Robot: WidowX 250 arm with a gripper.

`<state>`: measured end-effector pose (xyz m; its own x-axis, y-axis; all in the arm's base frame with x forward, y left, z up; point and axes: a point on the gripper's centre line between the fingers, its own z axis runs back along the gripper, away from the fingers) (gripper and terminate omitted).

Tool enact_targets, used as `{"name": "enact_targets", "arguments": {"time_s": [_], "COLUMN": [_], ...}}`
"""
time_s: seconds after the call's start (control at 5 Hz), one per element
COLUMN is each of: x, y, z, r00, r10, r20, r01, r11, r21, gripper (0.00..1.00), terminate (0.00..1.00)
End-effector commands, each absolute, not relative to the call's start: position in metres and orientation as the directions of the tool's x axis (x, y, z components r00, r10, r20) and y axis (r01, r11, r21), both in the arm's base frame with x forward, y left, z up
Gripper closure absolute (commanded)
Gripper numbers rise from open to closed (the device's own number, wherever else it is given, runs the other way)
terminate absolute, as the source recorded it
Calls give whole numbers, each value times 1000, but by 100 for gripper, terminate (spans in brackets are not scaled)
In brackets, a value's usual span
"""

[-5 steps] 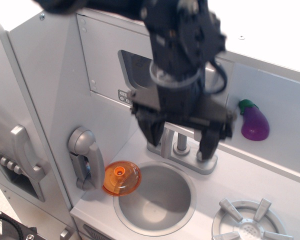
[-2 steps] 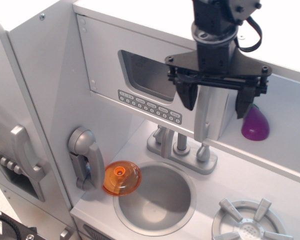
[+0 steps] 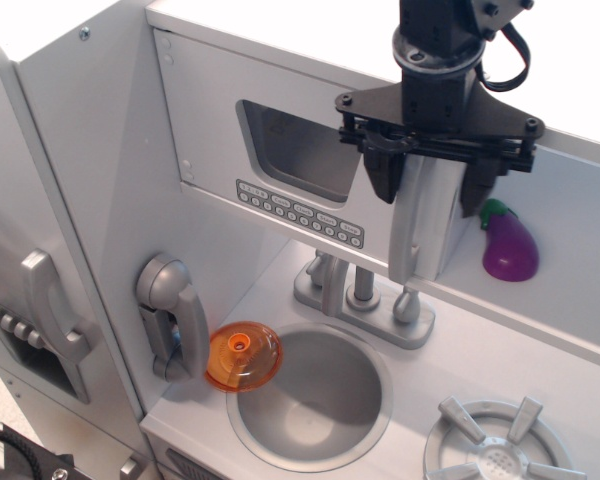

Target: Open microwave

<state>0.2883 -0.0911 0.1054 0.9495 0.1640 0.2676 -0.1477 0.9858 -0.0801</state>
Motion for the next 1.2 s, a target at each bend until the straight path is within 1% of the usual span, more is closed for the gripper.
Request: {"name": "enact_targets", "arguments": {"time_s": [0.0,0.2,0.4,0.6,0.8,1.0], "x": [292,280,258,231,203,184], "y": [-90,-86,-79,-75,-78,-109], "z": [121,119,121,123,125,115], "r00": [950,953,960,967,993,997], "r10": [152,127,102,53,15,-70], "r20": [274,276,261,251,120,18], "r01": [-118,-96,-72,-25,-1,71], "r11": [984,988,990,993,993,994], "r21": [-136,-122,-121,-114,-116,-80], "gripper": [100,100,100,100,0,0], "terminate": [0,0,0,0,0,0]}}
